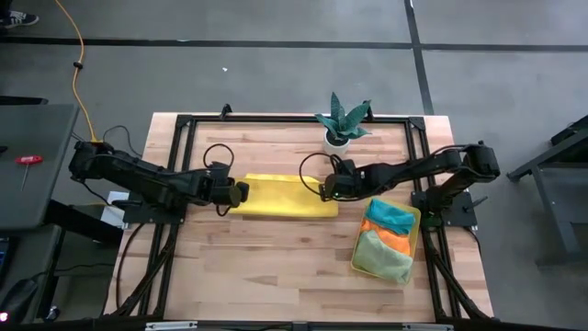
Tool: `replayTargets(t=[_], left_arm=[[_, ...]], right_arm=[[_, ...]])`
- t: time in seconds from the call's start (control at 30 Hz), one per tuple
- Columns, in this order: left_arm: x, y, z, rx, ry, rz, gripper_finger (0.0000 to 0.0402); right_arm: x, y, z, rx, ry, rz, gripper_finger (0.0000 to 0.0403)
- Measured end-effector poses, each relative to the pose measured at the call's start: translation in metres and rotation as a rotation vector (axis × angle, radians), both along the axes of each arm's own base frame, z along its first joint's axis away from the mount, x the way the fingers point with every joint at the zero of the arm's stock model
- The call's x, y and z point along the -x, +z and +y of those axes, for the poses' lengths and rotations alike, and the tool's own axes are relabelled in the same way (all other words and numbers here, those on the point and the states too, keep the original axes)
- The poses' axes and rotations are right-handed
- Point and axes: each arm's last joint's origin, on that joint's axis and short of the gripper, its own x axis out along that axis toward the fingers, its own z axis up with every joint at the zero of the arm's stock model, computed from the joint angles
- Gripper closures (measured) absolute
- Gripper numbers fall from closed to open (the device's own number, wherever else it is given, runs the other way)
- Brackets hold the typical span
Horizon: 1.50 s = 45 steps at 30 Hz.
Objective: Fold microfiber towels
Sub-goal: Fold the yellow microfiber cloth
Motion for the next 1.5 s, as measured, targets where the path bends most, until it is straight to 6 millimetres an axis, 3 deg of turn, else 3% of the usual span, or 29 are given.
replayTargets(t=[0.37,0.5,0.87,1.13,1.33,1.5], left_arm=[[0.003,0.0,0.009,-0.027,-0.032,0.087,0.0317],[0.004,0.0,0.017,-0.02,-0.041,0.126,0.0284],[-0.001,0.011,0.024,0.12,-0.235,0.142,0.0214],[-0.011,0.02,-0.004,0.141,-0.501,-0.023,0.0212],[-0.016,0.016,-0.025,0.108,-0.593,-0.122,0.0212],[-0.015,0.012,-0.031,0.118,-0.602,-0.142,0.0213]], right_arm=[[0.002,0.0,-0.015,0.043,-0.038,0.028,0.0236],[0.002,0.0,-0.018,0.045,-0.043,0.031,0.0208],[0.002,-0.002,-0.012,-0.126,0.13,0.053,0.0203],[-0.001,-0.014,-0.009,-0.253,0.175,0.095,0.0203],[-0.009,-0.025,-0.008,-0.281,0.187,0.088,0.0203],[-0.009,-0.025,-0.009,-0.256,0.175,0.086,0.0203]])
